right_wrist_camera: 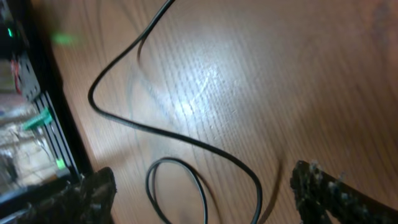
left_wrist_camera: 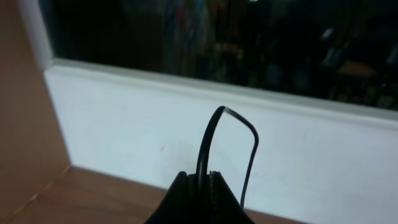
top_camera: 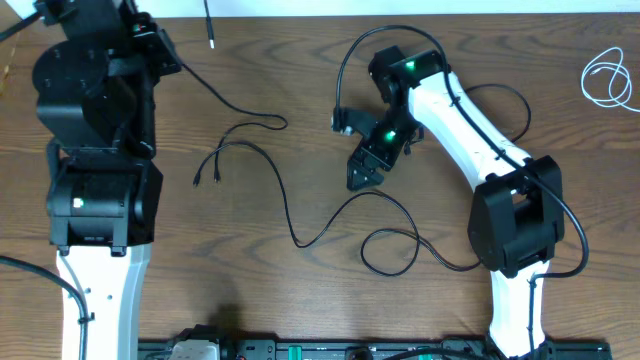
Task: Untangle cables
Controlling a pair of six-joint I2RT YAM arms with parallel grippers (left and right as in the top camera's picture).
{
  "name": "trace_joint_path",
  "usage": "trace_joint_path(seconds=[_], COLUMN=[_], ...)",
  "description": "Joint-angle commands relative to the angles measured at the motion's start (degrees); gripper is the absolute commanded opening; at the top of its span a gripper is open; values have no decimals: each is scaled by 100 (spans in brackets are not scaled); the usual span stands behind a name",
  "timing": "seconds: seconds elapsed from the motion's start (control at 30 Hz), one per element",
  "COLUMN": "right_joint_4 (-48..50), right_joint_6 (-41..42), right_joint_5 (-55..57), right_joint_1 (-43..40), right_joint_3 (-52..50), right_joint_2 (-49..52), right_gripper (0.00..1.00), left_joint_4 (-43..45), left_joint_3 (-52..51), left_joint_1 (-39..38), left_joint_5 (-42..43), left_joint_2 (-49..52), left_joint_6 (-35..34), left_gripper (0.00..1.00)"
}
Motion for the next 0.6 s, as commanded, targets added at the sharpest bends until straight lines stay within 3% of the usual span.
trace_joint_path(seconds=[0.0, 0.1, 0.3, 0.4, 0.43, 0.5, 0.53, 0.57], right_joint_4=[-81, 151, 1624, 1794, 1812, 1812, 1808, 1801], right_joint_6=[-772, -1134, -1132, -1132, -1132, -1132, -1126, -870], right_joint_5=[177, 157, 157, 160, 160, 157, 160, 184], right_joint_1=[125, 240, 448, 498, 501, 498, 474, 411], right_joint_3=[-280, -787, -1528, -1700, -1733, -1744, -1722, -1633], right_joint_2=[28, 28, 31, 31, 31, 31, 24, 24], right_gripper=[91, 92, 91, 88, 82, 53, 19, 1], left_joint_4=[-160, -284, -376, -446, -474, -527, -553, -573], left_joint_3=[31, 31, 31, 31, 31, 28, 28, 28], left_joint_1=[149, 267, 289, 289, 289, 289, 289, 289], left_joint_5=[-72, -70, -68, -68, -68, -68, -68, -68], left_joint_2=[-37, -37, -33, -33, -33, -24, -7, 17], left_joint_6=[-31, -33, -35, -33, -35, -35, -35, -35], left_gripper=[7, 8, 7, 7, 8, 8, 7, 7])
